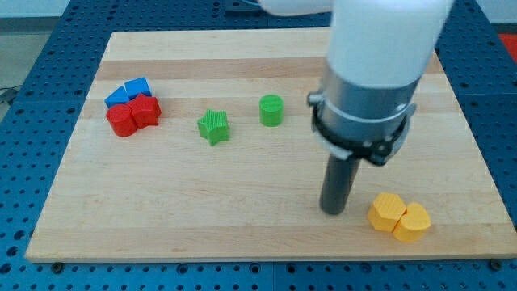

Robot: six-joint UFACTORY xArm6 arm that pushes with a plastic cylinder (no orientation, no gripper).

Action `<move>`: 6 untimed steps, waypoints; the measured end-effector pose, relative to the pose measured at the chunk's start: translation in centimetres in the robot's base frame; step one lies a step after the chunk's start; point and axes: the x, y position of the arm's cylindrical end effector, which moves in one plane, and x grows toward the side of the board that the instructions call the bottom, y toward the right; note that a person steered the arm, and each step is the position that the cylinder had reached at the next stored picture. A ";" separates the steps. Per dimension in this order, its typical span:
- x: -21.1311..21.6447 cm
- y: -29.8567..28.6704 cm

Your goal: Separate yellow heart from the yellow hexagon

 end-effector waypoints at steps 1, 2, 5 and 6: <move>0.9 -0.2; 2.6 3.3; 3.6 8.7; 3.6 11.4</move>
